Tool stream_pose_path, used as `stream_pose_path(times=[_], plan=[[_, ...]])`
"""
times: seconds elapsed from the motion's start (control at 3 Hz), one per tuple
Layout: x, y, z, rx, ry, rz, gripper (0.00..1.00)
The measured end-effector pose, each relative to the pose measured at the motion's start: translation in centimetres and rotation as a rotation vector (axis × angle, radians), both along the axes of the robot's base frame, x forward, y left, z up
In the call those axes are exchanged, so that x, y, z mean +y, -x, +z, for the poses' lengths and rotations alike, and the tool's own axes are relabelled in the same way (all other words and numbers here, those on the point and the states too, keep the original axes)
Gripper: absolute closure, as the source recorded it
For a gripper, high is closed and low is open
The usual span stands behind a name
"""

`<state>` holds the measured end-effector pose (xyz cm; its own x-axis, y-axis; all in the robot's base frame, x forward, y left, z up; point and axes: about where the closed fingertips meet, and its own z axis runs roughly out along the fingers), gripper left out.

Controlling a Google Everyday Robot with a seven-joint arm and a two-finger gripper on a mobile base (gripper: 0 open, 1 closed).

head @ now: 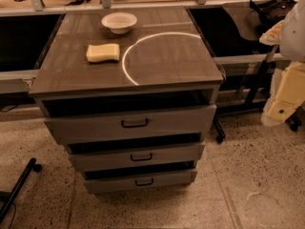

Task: Open bottom drawer

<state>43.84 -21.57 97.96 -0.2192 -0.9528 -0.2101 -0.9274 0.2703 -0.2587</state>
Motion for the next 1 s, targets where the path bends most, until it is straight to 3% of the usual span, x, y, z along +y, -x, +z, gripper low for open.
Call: stream_pose_path(times=[0.33, 0.67, 1.0], plan=[[0.0, 0.0, 0.0, 0.0, 0.0, 0.0, 0.0], [0.5, 0.0, -1.7, -0.011, -0.05, 0.043, 0.0], [2.2, 0.4, -5.8, -0.008, -0.136, 0.12, 0.0]])
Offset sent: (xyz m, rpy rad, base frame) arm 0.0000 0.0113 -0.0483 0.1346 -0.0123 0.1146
